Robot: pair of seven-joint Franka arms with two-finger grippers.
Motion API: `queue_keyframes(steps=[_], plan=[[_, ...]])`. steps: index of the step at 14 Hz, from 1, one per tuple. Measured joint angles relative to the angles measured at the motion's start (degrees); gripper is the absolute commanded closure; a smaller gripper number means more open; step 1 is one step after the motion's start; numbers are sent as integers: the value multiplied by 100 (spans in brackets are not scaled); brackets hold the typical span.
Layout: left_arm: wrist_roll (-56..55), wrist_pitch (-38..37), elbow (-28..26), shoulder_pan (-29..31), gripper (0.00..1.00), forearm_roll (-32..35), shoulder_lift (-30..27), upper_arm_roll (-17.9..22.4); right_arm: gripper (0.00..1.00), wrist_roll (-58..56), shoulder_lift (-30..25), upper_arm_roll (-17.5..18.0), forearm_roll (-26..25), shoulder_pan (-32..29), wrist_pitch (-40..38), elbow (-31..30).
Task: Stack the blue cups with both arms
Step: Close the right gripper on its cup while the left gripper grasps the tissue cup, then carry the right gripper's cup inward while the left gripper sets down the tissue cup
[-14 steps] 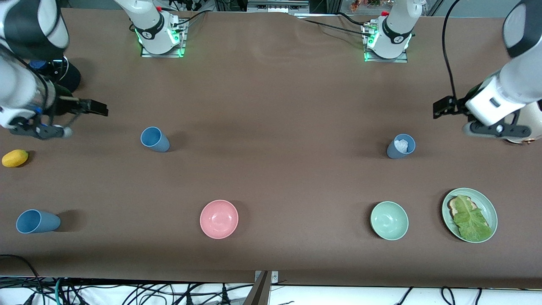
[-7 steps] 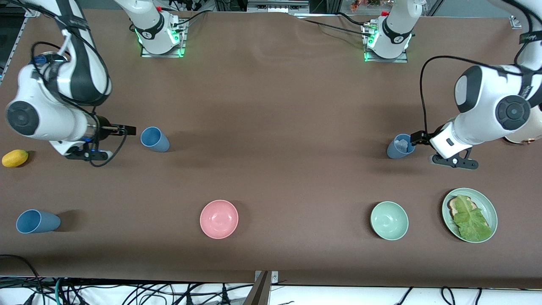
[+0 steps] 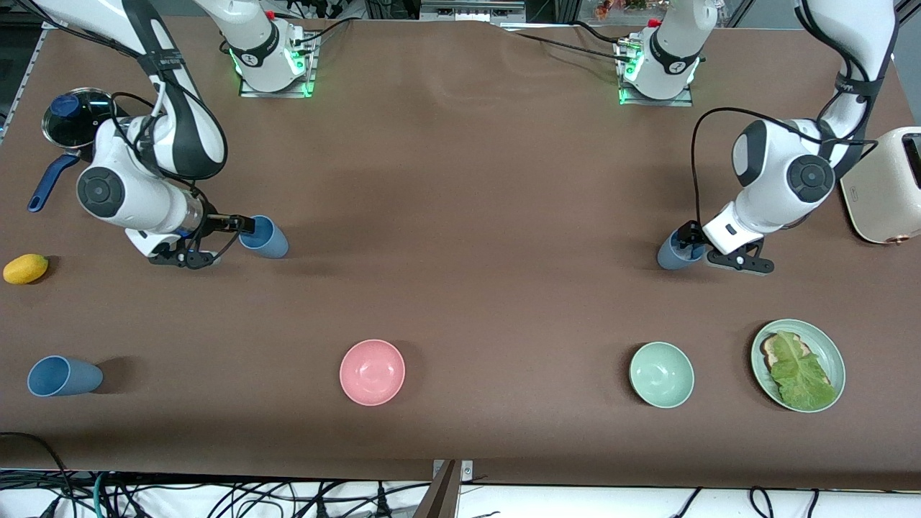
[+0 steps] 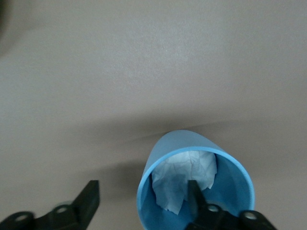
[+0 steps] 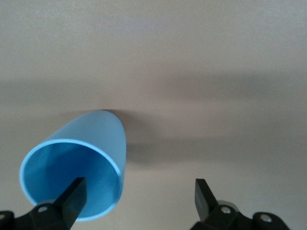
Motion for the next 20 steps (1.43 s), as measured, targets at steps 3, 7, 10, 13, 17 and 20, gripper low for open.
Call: queue_keyframes(steps=[3,7,10,13,17,20], plan=[[0,61,4,-34,100,0,149,-15,85,-2,2,0,0,5,165,-134],[-23,16,137,-77,100,0,170,-31,100,-2,6,28,0,7,177,-139],[-351,-942,727,-93,100,-4,150,-320,100,5,9,101,0,17,177,-140],[-1652,-1979,1590,-209,100,-7,142,-987,100,5,-25,136,16,28,168,-86],[-3596,-2120,2019,-976,100,-96,474,-1597,100,63,36,142,11,150,-493,543],[-4211,-2078,2550,-1723,100,-534,1123,-1644,100,424,244,151,14,459,-1576,1656]])
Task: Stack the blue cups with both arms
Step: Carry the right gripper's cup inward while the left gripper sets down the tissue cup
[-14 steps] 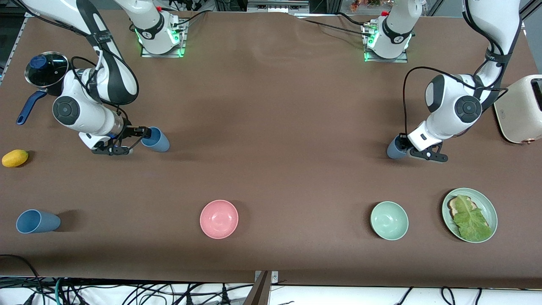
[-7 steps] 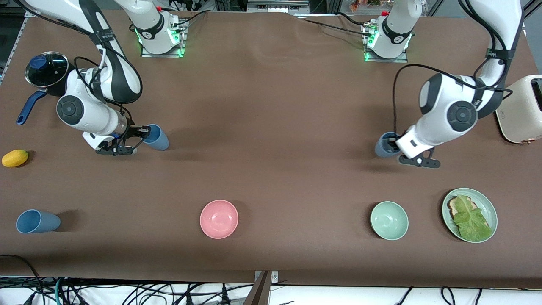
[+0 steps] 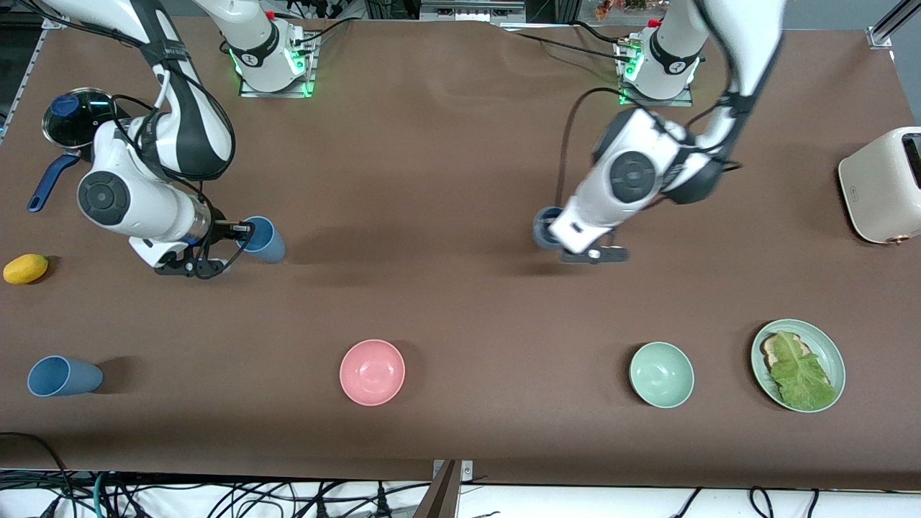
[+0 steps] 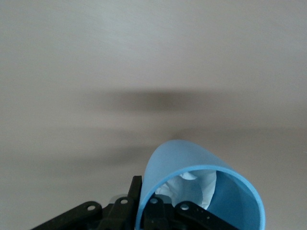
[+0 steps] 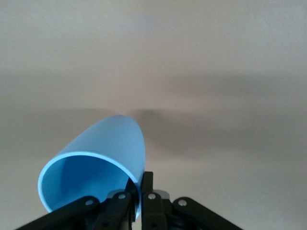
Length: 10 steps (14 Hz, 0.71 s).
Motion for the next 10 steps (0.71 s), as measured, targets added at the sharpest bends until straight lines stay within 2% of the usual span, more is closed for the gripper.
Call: queue_keyframes(steps=[1,2,3,7,10], plan=[[-127,6,202,-187,100,-44,224,0,100,251,98,5,2,158,-262,338],[-267,33,393,-340,79,-48,448,1,100,613,213,13,5,383,-482,663],[-336,80,518,-429,1,-48,619,1,100,1020,323,20,6,645,-648,931],[-392,142,720,-430,0,-48,815,30,100,2465,742,31,130,1629,-978,1753],[-408,-337,928,-402,0,-48,480,41,100,3154,842,30,529,1960,-1014,2131]])
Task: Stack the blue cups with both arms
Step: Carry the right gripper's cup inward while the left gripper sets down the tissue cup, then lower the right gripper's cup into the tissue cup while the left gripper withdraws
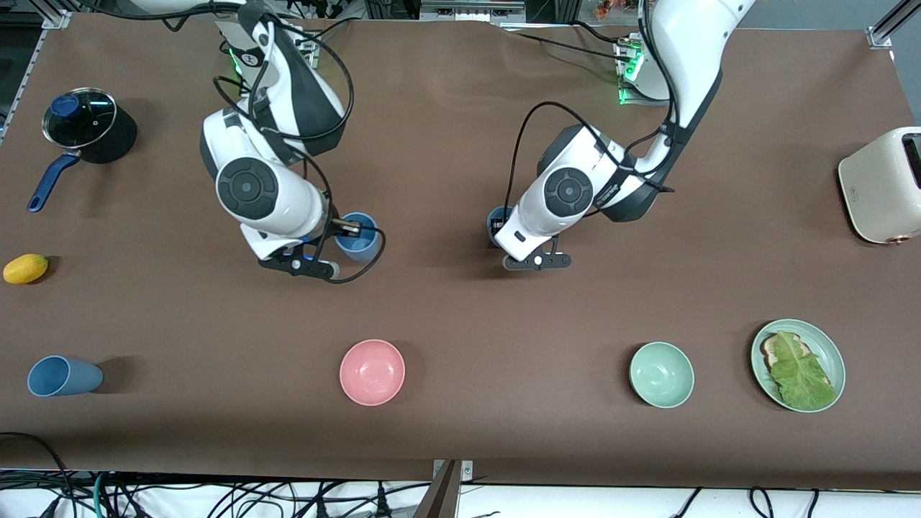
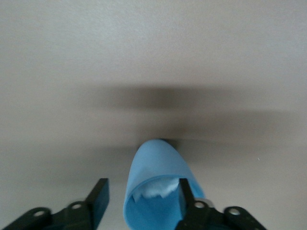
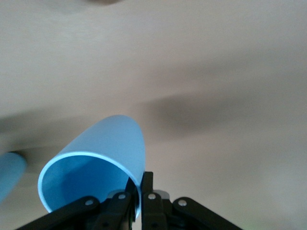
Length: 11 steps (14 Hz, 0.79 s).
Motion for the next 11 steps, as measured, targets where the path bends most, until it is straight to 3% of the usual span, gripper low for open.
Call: queue_keyframes(steps=[4,7,11], plan=[[17,-1627,420,394,0,20,-713,89,100,1366,375,11,278,741,-6,777],[387,-2533,985,782,0,526,-841,103,100,2408,862,14,285,1376,10,1428],[1640,-2839,1278,1335,0,735,-981,125,100,3235,1398,11,285,1798,201,2033]])
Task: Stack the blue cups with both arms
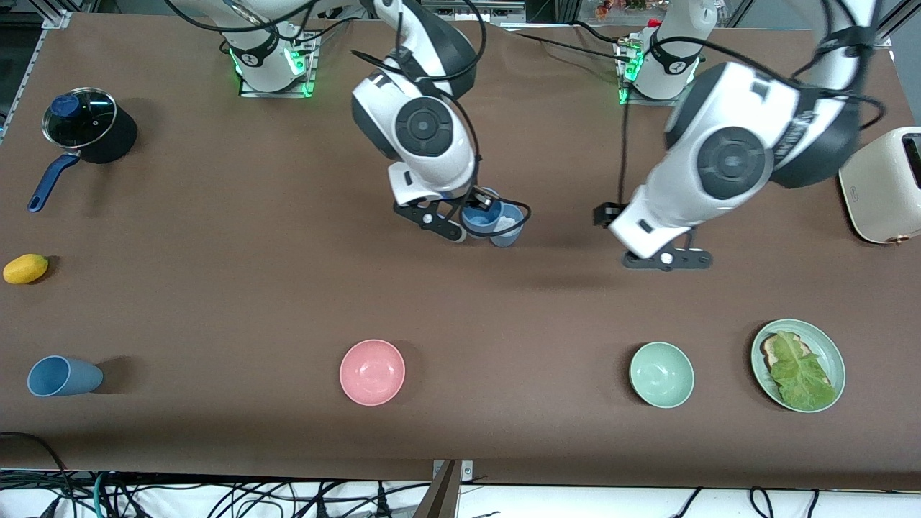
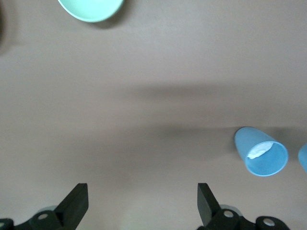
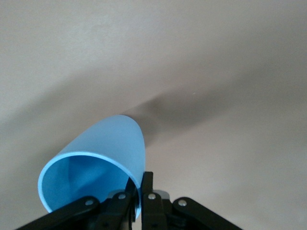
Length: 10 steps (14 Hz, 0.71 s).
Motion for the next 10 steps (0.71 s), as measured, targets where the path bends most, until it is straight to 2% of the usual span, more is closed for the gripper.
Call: queue_keyframes(steps=[3,8,10], plan=[[665,-23,29,386,0,0,-222,5,100,348,212,0,0,197,309,97],[1091,-111,6,535,0,0,-620,26,100,512,389,-1,0,386,481,116],[1535,-111,-48,499,0,-77,-744,371,100,518,435,-3,0,400,482,117]])
